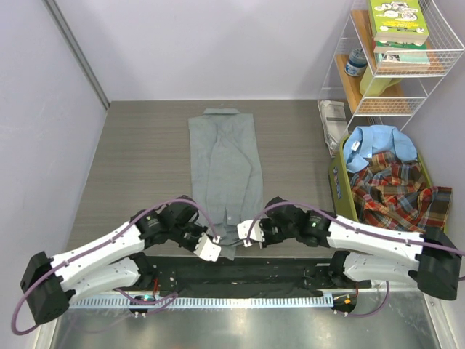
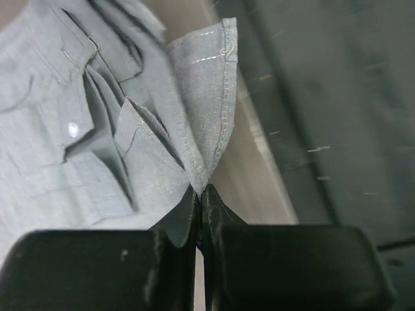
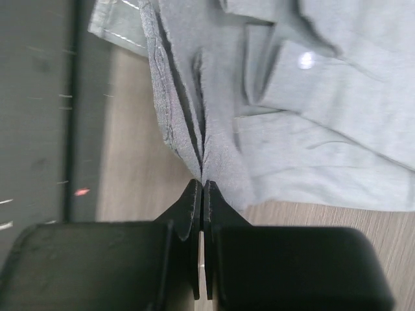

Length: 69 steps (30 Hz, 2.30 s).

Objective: Fold and stack the long sleeve shirts
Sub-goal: Fold the shirt

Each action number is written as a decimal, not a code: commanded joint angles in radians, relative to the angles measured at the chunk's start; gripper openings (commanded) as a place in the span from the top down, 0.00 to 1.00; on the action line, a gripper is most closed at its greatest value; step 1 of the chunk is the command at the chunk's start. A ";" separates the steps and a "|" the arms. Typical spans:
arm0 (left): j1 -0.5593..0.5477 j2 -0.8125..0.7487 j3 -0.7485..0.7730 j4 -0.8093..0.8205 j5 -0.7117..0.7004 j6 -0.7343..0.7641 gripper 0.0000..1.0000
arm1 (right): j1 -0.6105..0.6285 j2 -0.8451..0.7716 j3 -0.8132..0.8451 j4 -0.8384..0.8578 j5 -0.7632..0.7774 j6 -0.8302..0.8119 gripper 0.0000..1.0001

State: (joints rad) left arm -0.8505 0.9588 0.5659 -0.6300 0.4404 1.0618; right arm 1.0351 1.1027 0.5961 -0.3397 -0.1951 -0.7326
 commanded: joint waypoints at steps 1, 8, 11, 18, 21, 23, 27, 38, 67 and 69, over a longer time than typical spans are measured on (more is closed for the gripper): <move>-0.042 -0.086 0.043 -0.214 0.069 -0.120 1.00 | 0.040 -0.105 0.056 -0.169 -0.009 0.088 0.99; -0.041 -0.114 0.115 -0.235 0.029 -0.197 1.00 | 0.040 -0.141 0.096 -0.186 0.031 0.105 0.99; -0.036 -0.095 0.169 -0.228 0.023 -0.203 1.00 | 0.030 -0.126 0.142 -0.180 0.045 0.079 0.99; 0.077 0.018 0.298 -0.237 0.069 -0.142 1.00 | -0.137 -0.028 0.278 -0.182 -0.035 -0.031 0.99; 0.177 0.096 0.350 -0.212 0.109 -0.115 1.00 | -0.228 0.052 0.347 -0.180 -0.075 -0.097 0.99; 0.293 0.244 0.466 -0.224 0.158 -0.074 1.00 | -0.318 0.142 0.417 -0.171 -0.121 -0.161 0.99; 0.358 0.389 0.586 -0.223 0.179 -0.019 1.00 | -0.408 0.279 0.542 -0.140 -0.165 -0.230 0.99; 0.528 0.814 0.920 -0.283 0.218 0.060 1.00 | -0.530 0.658 0.826 -0.076 -0.248 -0.309 0.99; 0.671 0.868 0.999 -0.017 0.061 -0.520 0.47 | -0.607 0.697 0.934 -0.080 -0.016 0.045 0.34; 0.673 0.780 0.954 -0.017 0.082 -0.639 0.46 | -0.619 0.688 0.982 -0.206 -0.108 0.134 0.36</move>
State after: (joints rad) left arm -0.2092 1.9499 1.5684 -0.7261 0.5121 0.7013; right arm 0.4503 1.9045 1.4376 -0.3981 -0.2428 -0.8391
